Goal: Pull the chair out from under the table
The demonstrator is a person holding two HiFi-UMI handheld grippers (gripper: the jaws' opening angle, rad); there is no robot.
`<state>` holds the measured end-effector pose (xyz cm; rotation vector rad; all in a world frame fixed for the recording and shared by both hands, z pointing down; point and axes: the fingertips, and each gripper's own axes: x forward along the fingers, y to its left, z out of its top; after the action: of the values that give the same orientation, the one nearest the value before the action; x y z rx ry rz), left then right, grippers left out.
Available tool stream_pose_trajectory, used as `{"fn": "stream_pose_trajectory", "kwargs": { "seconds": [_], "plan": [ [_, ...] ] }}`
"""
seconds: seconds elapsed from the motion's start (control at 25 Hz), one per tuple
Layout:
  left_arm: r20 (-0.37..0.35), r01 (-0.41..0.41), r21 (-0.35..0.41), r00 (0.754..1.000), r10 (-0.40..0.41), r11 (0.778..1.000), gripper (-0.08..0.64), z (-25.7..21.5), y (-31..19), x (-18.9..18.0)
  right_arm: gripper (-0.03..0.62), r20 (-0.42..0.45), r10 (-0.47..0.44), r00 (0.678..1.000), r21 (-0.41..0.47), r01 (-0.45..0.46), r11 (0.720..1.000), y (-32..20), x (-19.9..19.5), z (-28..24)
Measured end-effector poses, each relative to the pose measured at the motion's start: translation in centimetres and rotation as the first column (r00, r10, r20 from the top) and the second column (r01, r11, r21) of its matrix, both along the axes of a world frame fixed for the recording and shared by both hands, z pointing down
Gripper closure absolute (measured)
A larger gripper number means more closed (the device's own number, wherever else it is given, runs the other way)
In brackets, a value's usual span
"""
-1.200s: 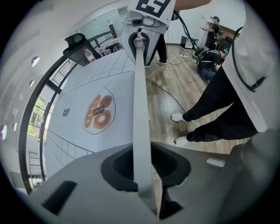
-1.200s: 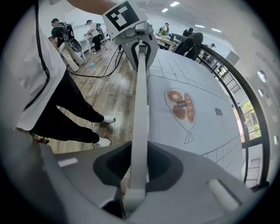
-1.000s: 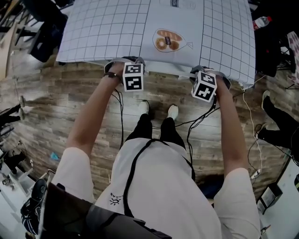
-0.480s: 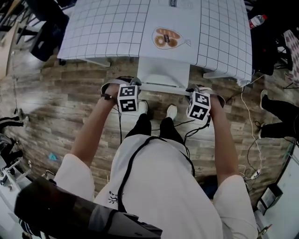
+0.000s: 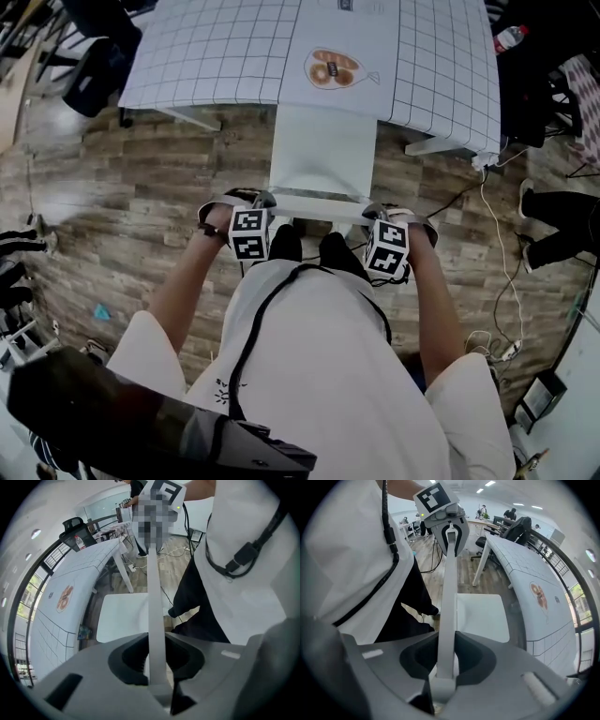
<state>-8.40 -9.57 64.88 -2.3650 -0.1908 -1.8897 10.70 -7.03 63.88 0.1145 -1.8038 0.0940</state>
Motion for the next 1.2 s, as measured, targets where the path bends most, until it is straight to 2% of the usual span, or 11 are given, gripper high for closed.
{"fn": "stream_pose_trajectory", "kwargs": {
  "seconds": [0.16, 0.36, 0.72, 0.84, 1.2],
  "plan": [
    [0.002, 0.004, -0.017, 1.0, -0.004, 1.0, 0.477, 0.35, 1.42, -0.34, 0.506, -0.006, 0.002, 1.0, -0.008, -0.002, 1.0, 1.0, -0.04, -0.09],
    [-0.001, 0.01, 0.009, 1.0, -0.01, 1.0, 0.477, 0.29, 1.15, -0.12, 0.499, 0.028, 0.001, 1.0, -0.033, 0.0, 0.999, 0.92, -0.07, -0.37],
    [0.002, 0.072, -0.011, 0.997, -0.072, 0.997, 0.468, 0.56, 0.71, 0.46, 0.499, 0.085, -0.012, 0.996, -0.045, 0.016, 0.999, 1.09, 0.69, -0.2],
    [-0.012, 0.085, -0.004, 0.996, -0.085, 0.996, 0.468, 0.62, 0.9, 0.29, 0.501, 0.082, -0.005, 0.997, -0.027, 0.007, 1.0, 1.1, 0.34, -0.35],
    [-0.061, 0.042, 0.03, 0.997, -0.04, 0.999, 0.474, 0.56, 1.32, -0.07, 0.499, 0.03, 0.061, 0.998, -0.014, -0.061, 0.998, 1.4, 0.1, 0.17]
  ]
}}
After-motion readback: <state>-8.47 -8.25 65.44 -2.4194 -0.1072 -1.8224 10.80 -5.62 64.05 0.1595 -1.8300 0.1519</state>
